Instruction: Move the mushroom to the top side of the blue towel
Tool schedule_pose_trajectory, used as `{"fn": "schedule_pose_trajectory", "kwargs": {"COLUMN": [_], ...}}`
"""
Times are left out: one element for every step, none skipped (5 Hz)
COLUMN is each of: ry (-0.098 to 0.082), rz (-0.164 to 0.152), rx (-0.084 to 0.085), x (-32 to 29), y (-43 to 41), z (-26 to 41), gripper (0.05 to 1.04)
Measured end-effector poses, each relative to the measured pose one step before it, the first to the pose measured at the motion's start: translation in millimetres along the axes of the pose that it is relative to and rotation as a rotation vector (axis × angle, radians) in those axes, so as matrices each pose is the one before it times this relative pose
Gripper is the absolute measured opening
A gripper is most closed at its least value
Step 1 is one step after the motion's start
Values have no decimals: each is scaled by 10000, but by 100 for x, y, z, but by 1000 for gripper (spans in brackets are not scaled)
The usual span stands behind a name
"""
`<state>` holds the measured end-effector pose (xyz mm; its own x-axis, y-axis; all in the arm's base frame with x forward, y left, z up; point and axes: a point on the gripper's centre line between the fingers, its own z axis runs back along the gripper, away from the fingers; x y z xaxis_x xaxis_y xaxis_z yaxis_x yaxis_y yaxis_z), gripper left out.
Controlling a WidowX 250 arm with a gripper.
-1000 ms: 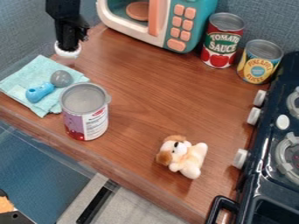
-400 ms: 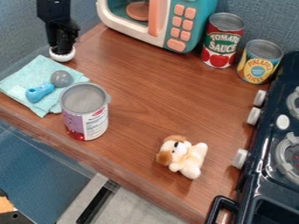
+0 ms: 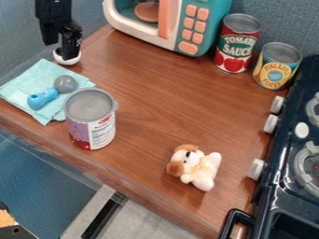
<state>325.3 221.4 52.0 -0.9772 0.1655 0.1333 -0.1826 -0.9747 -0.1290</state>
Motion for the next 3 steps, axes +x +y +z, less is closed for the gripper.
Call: {"fn": "schedule_pose_trajectory", "kwargs": {"ry": [65, 90, -12], "rz": [102, 25, 0], "rx": [-53, -56, 9], "x": [296, 2, 46], "y": [-87, -70, 30], "z": [1053, 413, 24], "gripper": [1003, 999, 999]}}
